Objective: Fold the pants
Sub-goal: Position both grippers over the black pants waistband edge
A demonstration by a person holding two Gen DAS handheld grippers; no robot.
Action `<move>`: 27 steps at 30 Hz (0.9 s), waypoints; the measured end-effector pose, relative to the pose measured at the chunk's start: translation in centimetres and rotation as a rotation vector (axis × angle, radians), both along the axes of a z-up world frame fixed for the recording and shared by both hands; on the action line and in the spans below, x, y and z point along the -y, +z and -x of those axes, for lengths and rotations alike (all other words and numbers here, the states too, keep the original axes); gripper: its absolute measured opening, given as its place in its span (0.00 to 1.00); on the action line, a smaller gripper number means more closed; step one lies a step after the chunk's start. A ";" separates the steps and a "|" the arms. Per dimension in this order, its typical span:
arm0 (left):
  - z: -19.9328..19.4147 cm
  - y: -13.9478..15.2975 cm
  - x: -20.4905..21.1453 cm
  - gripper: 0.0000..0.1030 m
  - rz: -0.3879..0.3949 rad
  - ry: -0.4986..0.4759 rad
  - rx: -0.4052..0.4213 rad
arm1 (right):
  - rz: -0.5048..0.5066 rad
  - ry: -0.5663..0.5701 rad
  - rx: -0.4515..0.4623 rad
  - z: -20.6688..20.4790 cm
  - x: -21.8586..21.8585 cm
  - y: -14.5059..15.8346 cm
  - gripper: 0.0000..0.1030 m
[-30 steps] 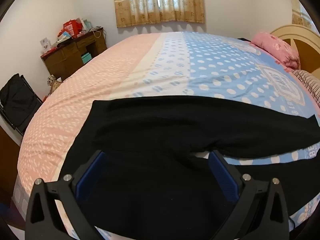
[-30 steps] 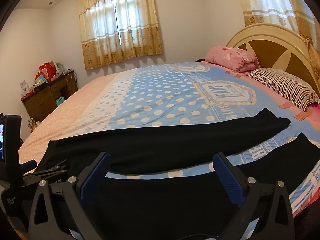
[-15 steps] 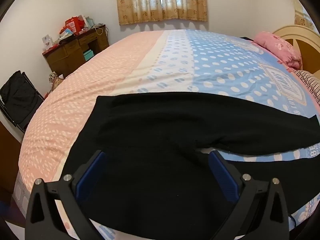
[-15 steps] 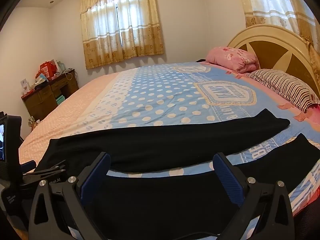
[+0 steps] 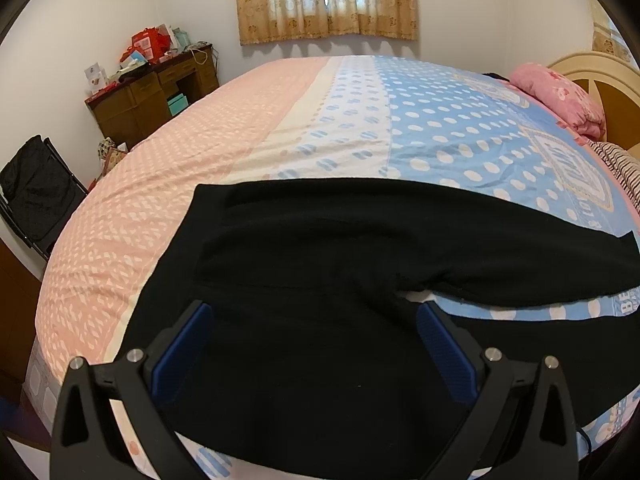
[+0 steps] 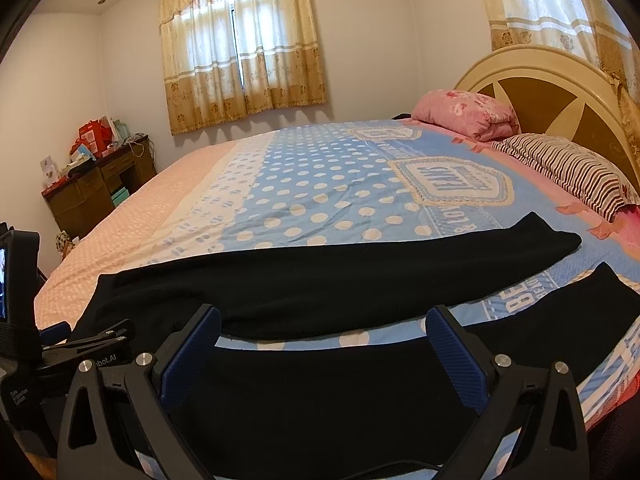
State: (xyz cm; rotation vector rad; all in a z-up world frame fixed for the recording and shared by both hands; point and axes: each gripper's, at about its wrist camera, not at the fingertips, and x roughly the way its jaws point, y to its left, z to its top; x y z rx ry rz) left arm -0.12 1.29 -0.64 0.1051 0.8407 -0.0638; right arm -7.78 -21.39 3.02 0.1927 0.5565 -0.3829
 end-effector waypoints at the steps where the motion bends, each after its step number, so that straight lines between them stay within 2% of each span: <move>1: 0.0 0.0 0.0 1.00 0.000 0.000 -0.001 | 0.000 0.001 -0.001 0.0 0.0 -0.1 0.99; 27: -0.1 -0.4 -0.1 1.00 -0.009 0.001 -0.013 | -0.008 0.005 -0.011 -0.1 -0.6 -0.5 0.99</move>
